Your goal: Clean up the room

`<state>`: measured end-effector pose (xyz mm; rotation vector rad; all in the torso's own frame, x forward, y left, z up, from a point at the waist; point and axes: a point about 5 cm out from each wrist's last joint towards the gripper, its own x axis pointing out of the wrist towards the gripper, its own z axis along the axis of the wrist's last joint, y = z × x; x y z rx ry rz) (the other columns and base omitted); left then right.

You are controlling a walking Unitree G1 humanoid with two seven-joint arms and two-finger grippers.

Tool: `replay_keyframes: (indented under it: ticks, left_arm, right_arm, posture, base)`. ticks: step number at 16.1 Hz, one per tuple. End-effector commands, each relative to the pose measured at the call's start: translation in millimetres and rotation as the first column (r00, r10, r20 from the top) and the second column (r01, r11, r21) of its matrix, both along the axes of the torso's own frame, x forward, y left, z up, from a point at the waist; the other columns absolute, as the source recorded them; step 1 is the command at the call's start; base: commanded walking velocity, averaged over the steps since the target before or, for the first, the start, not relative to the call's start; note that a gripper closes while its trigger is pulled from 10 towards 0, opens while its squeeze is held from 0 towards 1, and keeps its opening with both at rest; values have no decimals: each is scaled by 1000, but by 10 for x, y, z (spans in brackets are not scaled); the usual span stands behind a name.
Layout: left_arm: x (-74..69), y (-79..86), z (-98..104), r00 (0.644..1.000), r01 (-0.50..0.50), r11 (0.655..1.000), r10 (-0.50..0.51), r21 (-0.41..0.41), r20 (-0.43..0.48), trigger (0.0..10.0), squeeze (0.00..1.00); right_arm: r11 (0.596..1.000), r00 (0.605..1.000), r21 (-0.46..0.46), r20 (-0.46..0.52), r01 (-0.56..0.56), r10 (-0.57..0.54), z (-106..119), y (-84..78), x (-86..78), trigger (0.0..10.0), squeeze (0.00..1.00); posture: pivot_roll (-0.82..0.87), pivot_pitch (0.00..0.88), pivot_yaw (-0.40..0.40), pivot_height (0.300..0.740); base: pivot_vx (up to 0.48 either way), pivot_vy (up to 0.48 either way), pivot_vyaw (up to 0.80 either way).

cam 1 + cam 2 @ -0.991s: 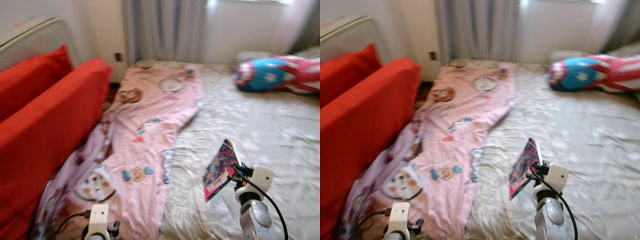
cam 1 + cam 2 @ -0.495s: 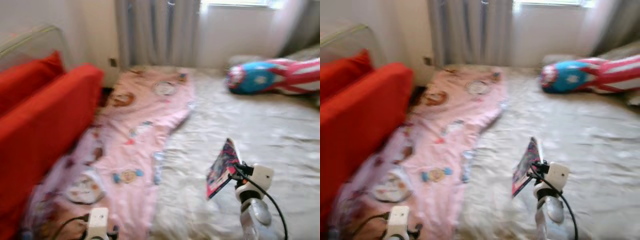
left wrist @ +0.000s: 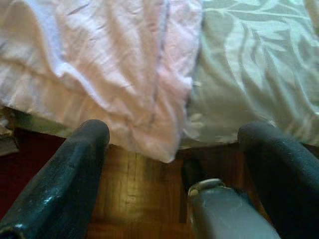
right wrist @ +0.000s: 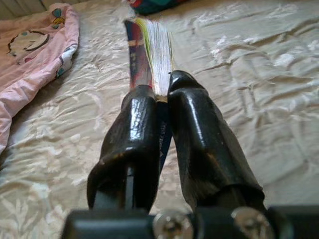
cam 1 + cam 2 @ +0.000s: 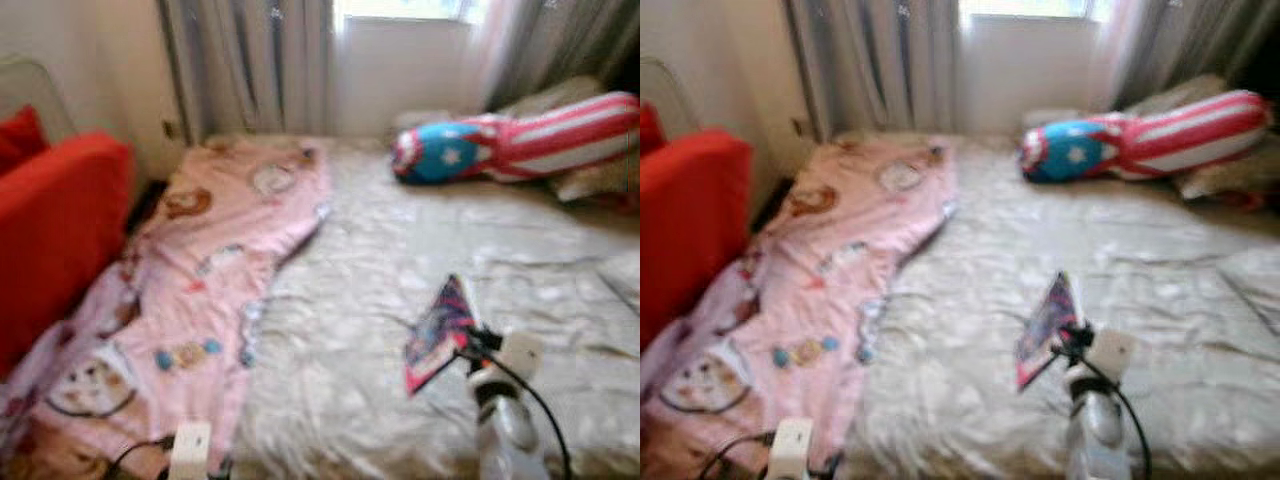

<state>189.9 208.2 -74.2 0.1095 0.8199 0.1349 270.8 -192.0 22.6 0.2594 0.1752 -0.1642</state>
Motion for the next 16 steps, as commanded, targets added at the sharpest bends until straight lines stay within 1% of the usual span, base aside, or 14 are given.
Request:
replay_keyframes:
  ticks: [1, 4, 10, 16]
  left_arm:
    - [8, -30, -5, 1000, 1, 1000, -1, -10, -8, 10000, 0]
    - [0, -13, -7, 1000, 4, 1000, -4, -7, -10, 10000, 0]
    - [-15, 6, -10, 1000, 4, 1000, -4, -6, -13, 10000, 0]
    - [8, -29, -5, 1000, 10, 1000, -10, -7, -9, 10000, 0]
  right_arm:
    - [1000, 999, -8, 41, 9, -9, 78, -42, 41, 10000, 0]
    - [1000, 999, -8, 39, 1, -1, 69, -7, 44, 10000, 0]
    - [1000, 1000, -2, 30, 0, 0, 40, 10, 22, 10000, 0]
    - [1000, 1000, 4, 28, -5, 5, 26, 25, 9, 10000, 0]
  posture:
    - [-95, 0, -17, 740]
    - [-98, 0, -10, 740]
    - [-93, 0, -5, 740]
    - [-90, 0, -3, 740]
  base:
    - [0, -319, 0]
    - [0, -324, 0]
    - [0, -304, 0]
    - [0, -307, 0]
